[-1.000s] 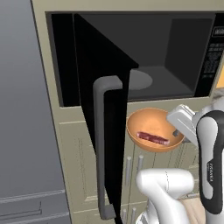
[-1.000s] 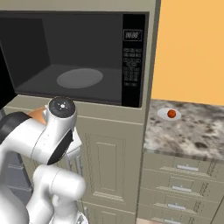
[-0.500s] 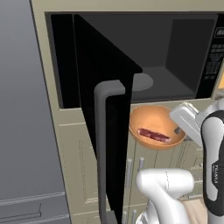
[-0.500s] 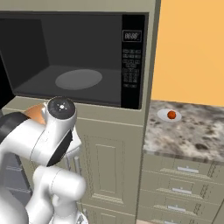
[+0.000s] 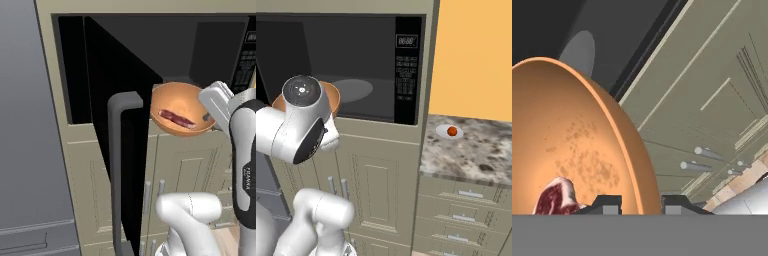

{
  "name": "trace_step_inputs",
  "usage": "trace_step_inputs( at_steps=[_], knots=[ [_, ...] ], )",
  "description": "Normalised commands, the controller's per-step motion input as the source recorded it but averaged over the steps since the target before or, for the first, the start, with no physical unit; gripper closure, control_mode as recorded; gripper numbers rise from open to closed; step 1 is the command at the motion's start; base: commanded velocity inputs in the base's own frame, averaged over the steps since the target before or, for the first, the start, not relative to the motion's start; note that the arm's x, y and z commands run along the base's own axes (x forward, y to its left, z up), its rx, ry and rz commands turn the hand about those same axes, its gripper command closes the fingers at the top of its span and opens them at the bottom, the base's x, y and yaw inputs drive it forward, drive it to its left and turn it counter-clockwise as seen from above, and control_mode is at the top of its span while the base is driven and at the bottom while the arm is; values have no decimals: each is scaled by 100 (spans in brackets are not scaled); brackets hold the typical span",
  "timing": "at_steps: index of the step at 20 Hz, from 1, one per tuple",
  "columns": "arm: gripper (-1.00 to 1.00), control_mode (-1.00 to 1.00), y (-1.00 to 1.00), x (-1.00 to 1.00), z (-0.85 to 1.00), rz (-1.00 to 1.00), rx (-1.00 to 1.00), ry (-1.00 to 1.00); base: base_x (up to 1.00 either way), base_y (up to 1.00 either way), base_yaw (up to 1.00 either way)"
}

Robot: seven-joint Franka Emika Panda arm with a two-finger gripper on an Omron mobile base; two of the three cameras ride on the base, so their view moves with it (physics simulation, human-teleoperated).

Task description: Remove the apple from the bowl and place it on the small plate. Then place the bowl with only the steak in the microwave, close the door, and press the start button to microwave the steak.

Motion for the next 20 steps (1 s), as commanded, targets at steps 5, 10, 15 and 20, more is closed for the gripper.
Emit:
trace_step_inputs(
  at_steps=[5, 10, 15, 20],
  knots=[
    [100, -100, 0, 88, 4, -10, 0, 0, 0, 0, 0],
    [100, -100, 0, 100, -2, -5, 0, 1, 0, 0, 0],
    [100, -100, 0, 100, 0, -6, 0, 8, 0, 0, 0],
    [100, -100, 0, 90, -10, -5, 0, 5, 0, 0, 0]
  ],
)
